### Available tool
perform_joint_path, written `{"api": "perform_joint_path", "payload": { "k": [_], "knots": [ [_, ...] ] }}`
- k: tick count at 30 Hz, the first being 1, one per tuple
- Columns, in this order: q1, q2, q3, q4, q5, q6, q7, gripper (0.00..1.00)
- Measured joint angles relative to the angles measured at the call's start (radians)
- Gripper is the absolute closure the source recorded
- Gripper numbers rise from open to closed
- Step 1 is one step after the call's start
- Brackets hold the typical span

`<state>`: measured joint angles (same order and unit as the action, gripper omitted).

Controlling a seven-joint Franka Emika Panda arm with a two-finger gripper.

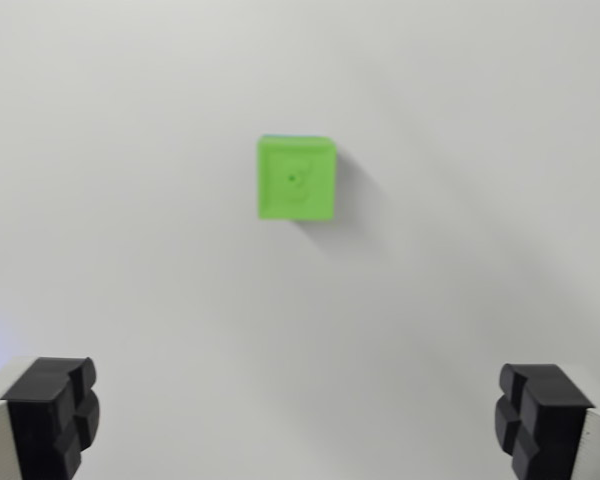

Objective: Stack cube

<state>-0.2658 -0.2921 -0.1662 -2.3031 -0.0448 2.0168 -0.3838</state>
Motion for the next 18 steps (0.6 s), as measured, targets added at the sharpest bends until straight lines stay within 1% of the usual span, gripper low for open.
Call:
{"api": "perform_joint_path", "payload": {
  "k": [7,18],
  "knots": [
    [0.000,-0.003,0.001,0.010,0.000,-0.014,0.000,0.00],
    [0.000,-0.001,0.001,0.009,0.000,-0.014,0.000,0.00]
  ]
}}
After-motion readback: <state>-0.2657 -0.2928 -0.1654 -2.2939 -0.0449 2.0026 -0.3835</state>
